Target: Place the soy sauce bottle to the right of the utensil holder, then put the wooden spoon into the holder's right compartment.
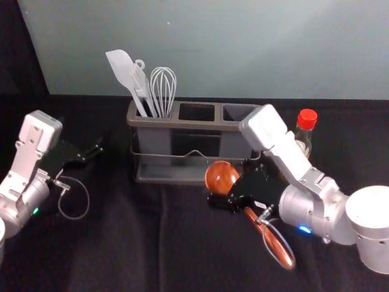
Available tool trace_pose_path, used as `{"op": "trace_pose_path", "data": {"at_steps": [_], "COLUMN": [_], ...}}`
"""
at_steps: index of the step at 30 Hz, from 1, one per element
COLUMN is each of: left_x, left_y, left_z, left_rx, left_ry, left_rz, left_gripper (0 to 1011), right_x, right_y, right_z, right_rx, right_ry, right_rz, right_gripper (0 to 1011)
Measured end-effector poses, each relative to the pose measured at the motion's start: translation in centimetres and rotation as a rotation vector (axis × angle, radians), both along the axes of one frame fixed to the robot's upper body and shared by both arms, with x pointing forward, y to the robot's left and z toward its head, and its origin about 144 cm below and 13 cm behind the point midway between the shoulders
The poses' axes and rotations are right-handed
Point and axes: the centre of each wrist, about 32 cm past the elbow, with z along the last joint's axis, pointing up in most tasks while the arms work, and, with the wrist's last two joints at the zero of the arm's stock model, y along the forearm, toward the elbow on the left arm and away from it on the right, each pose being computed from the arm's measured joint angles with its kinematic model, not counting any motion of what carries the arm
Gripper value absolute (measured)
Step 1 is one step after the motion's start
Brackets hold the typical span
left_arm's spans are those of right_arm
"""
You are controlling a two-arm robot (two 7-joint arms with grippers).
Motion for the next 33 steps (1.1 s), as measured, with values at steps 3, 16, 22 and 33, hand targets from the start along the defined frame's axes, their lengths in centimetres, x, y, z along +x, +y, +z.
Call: {"op": "trace_pose_path", "data": {"at_steps": [3, 16, 22, 33], "left_x": [0.0, 0.0, 0.0, 0.0], "left_y": [0.0, 0.0, 0.0, 0.0], "left_z": [0.0, 0.0, 0.0, 0.0], "left_rx": [0.0, 0.0, 0.0, 0.0], "left_ry": [0.0, 0.0, 0.0, 0.0], "left_rz": [0.0, 0.0, 0.0, 0.0], "left_gripper": [1005, 1005, 1005, 1005], "right_x": [-0.6, -2.2, -1.9, -0.6], "right_y": [-0.1, -0.9, -1.4, -1.6], "right_z": [1.0, 3.8, 4.8, 6.7], "right_rx": [0.013, 0.126, 0.181, 0.26], "right_ry": [-0.045, -0.228, -0.288, -0.406], "right_rz": [0.015, 0.057, 0.055, 0.075], "right_gripper": [839, 839, 838, 838]}}
